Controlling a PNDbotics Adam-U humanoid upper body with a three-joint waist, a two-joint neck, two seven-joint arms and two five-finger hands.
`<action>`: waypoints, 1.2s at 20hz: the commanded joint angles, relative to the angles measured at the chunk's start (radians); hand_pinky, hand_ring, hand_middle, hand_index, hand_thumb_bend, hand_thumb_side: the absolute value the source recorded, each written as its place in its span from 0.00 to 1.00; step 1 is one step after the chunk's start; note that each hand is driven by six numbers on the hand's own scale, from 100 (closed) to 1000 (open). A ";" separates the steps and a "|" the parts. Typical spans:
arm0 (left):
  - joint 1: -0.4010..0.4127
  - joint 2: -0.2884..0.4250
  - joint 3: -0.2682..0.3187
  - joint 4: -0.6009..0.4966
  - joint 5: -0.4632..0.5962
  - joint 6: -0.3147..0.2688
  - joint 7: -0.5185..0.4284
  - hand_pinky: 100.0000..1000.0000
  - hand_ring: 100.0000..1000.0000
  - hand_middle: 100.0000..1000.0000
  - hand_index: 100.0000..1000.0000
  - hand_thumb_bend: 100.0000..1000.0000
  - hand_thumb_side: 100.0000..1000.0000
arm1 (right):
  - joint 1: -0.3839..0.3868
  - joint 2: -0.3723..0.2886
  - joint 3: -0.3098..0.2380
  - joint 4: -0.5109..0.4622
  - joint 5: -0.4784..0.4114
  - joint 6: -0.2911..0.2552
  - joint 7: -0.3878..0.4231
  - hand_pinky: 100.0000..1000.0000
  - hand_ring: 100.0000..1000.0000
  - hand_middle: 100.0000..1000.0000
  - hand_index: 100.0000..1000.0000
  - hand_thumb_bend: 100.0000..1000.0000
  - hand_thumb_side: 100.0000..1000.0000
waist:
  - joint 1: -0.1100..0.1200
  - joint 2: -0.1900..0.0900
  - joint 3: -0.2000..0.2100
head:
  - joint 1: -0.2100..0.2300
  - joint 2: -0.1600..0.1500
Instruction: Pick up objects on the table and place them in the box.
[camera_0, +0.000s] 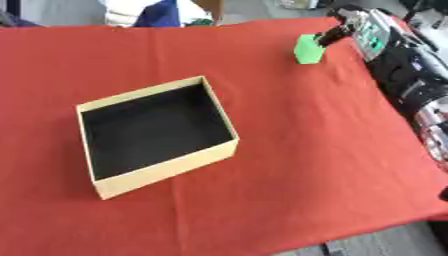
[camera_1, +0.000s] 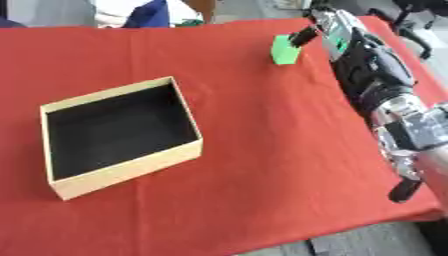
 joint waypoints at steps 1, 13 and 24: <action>-0.012 0.012 0.004 -0.019 -0.004 -0.002 -0.005 0.64 0.60 0.55 0.78 0.00 0.60 | -0.025 -0.024 -0.018 -0.027 0.047 -0.004 0.036 0.81 0.93 1.00 1.00 0.00 0.18 | 0.002 -0.016 -0.002 | -0.005 -0.006; -0.016 0.010 0.003 -0.019 -0.005 -0.007 -0.014 0.64 0.60 0.55 0.78 0.00 0.60 | -0.016 -0.016 -0.026 -0.027 0.128 -0.003 0.063 0.82 0.94 1.00 1.00 0.00 0.21 | 0.005 -0.008 0.009 | -0.015 -0.015; -0.016 0.012 0.004 -0.019 -0.004 -0.006 -0.020 0.64 0.60 0.55 0.78 0.00 0.60 | -0.017 -0.019 -0.028 -0.050 0.140 -0.014 0.050 0.82 0.93 1.00 1.00 0.00 0.19 | 0.004 -0.015 0.001 | -0.016 -0.009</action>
